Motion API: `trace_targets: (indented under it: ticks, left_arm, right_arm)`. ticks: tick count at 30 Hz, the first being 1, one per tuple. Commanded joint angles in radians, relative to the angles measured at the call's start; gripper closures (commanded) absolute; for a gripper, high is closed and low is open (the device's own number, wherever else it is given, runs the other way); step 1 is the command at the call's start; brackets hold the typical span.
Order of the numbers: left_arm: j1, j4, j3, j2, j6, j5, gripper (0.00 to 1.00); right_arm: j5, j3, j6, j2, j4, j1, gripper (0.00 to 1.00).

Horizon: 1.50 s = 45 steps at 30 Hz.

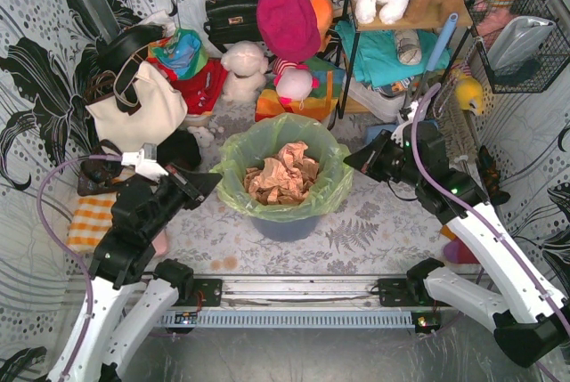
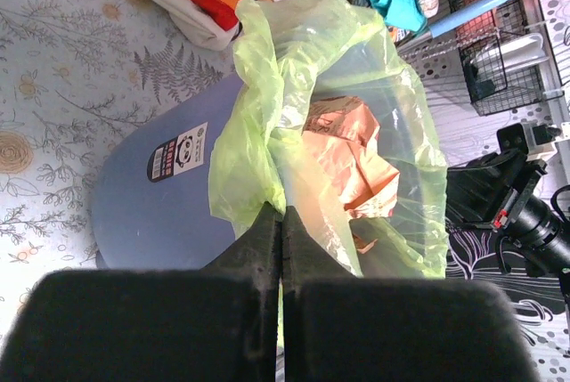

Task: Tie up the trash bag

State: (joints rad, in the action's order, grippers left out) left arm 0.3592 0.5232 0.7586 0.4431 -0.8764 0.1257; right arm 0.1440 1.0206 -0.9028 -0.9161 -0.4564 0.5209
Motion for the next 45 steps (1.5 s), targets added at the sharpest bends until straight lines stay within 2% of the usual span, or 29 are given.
trace_targets:
  ticks: [1,7,11,15,21,29,33,37,40,45]
  left_arm:
    - [0.003,-0.041,0.056,-0.024,0.014,-0.043,1.00]
    - [0.002,-0.021,0.079,-0.011,0.015,-0.057,1.00]
    - [0.003,-0.047,0.083,-0.013,0.010,-0.058,1.00]
    - [0.003,-0.109,0.074,-0.003,0.022,-0.014,1.00]
    - [0.003,-0.161,0.076,0.016,0.019,0.055,1.00]
    - [0.003,-0.273,0.026,0.008,0.008,0.234,1.00]
    - [0.002,-0.215,0.057,0.014,0.062,0.308,1.00]
    - [0.003,-0.146,0.075,0.022,0.094,0.318,1.00]
    - [0.003,-0.127,0.054,0.016,0.099,0.320,1.00]
    - [0.002,-0.111,-0.002,0.005,0.094,0.346,1.00]
  right_arm:
    - [-0.004,0.039,0.011,0.002,0.000,-0.006,1.00]
    - [-0.016,0.047,-0.003,0.014,-0.036,-0.007,1.00]
    - [-0.084,0.056,0.001,0.034,-0.107,-0.007,1.00]
    - [-0.119,0.050,0.003,0.053,-0.107,-0.007,1.00]
    - [-0.027,0.061,0.008,0.038,-0.046,-0.006,1.00]
    - [0.208,0.017,0.014,0.023,0.118,-0.006,1.00]
    - [0.239,0.029,0.040,0.044,0.103,-0.007,1.00]
    - [0.205,0.015,0.035,0.084,0.112,-0.006,1.00]
    - [0.208,-0.002,0.030,0.098,0.147,-0.006,1.00]
    - [0.296,-0.002,0.026,0.081,0.215,-0.006,1.00]
